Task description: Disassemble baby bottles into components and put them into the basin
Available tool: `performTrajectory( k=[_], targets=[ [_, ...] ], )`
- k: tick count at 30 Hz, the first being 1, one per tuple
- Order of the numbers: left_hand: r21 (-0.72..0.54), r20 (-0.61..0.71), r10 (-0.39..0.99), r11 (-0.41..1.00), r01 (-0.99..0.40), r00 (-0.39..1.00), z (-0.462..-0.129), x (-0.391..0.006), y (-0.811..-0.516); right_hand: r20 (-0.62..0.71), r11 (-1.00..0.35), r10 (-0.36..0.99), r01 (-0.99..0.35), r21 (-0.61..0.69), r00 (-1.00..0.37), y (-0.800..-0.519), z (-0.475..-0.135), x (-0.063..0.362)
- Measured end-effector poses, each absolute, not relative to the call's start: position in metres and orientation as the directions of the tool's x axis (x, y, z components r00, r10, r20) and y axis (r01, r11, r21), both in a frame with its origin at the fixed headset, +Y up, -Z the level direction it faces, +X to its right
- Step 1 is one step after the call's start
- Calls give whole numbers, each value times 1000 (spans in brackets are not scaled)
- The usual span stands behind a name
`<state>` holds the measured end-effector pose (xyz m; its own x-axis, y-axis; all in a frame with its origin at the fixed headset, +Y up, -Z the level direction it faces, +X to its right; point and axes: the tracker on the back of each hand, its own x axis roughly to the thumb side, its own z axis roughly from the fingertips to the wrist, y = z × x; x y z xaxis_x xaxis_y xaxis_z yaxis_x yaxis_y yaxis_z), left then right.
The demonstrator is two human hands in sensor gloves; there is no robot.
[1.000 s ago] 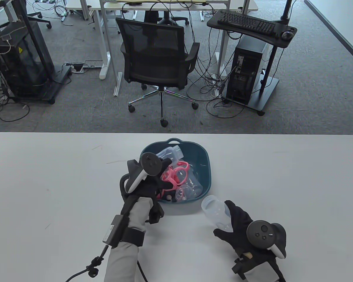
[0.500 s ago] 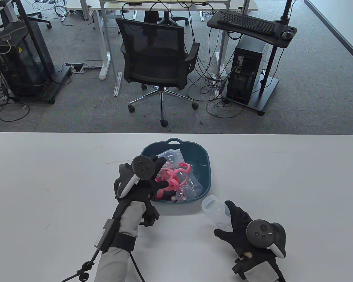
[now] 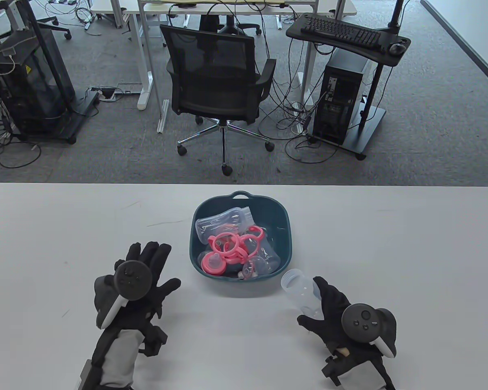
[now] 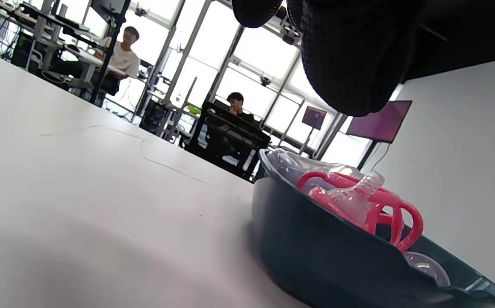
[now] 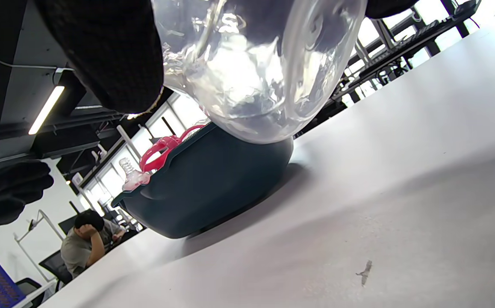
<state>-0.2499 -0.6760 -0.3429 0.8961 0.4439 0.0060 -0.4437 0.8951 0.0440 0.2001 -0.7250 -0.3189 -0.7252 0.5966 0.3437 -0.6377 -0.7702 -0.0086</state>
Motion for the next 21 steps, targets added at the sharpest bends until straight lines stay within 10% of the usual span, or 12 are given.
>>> performTrajectory(
  k=[21],
  targets=[
    [21,-97,469,883,-469,878,-324,-288,-732,171,-776,600,-621,-112,-781,-683,-346,187]
  ],
)
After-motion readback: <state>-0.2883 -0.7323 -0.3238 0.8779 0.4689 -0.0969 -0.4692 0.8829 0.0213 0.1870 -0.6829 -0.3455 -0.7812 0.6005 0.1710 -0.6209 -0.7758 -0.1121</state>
